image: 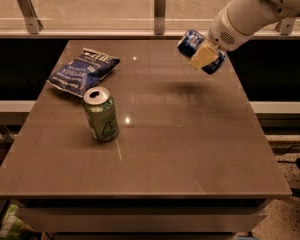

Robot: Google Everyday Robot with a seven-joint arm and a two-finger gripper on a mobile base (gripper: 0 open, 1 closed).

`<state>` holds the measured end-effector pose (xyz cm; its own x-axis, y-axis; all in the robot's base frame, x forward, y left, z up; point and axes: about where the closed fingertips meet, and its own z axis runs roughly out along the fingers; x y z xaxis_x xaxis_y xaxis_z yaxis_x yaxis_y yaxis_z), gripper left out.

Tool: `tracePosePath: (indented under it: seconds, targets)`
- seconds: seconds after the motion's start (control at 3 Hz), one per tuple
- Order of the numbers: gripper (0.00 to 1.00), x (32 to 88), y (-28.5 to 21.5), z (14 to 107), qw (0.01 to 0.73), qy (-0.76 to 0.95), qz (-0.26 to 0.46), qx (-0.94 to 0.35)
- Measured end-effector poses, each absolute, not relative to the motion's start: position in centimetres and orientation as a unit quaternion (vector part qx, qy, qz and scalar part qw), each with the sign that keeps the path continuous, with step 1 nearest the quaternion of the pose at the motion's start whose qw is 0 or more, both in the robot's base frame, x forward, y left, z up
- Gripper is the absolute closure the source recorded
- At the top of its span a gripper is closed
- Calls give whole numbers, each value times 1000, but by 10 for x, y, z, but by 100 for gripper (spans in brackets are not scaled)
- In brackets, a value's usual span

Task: Place pepsi can upright

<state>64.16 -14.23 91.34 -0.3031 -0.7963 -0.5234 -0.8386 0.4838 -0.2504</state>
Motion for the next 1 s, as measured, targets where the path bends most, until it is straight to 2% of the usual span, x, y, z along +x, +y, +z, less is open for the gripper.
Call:
tracePosePath:
  seconds: [0.67,1.0]
  targets:
    - [100,642,-130,924,372,777,102,-497]
    - [100,680,-139,885,336,803,132,-475]
